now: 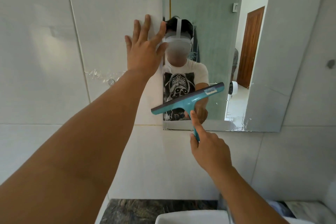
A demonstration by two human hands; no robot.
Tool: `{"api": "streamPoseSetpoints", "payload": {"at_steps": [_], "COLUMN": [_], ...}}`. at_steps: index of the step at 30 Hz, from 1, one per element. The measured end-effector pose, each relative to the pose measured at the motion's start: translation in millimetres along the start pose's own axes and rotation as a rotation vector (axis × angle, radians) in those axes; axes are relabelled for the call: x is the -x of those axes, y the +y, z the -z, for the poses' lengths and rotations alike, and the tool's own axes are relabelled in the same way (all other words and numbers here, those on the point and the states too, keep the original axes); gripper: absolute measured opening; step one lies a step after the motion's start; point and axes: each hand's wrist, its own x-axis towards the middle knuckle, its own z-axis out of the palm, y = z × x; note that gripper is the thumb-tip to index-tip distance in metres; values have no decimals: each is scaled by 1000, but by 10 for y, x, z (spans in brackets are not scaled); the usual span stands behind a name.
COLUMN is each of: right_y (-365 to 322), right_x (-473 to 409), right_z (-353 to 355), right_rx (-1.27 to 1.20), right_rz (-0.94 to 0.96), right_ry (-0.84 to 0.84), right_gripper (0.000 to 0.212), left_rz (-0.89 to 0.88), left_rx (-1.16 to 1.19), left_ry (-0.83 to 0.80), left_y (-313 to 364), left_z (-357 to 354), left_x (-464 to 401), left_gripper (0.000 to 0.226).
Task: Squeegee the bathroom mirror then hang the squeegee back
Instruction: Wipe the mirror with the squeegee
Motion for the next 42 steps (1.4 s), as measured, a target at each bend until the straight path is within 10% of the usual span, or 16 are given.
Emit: {"api": "streamPoseSetpoints", "payload": {"at_steps": [20,42], "right_y": [1491,1652], "right_x": [-107,-204], "right_z": [490,445], "right_rx": [431,417], "right_rz": [220,267], "right_ry": [-56,-91], "right_gripper": [72,72], "left_rz": [-56,-20], "left_rx": [21,106], "left_ry": [-70,-90], "left_y": [-71,35], "left_z": [-42,-122], "left_x": [18,894], "left_gripper": [66,68]}}
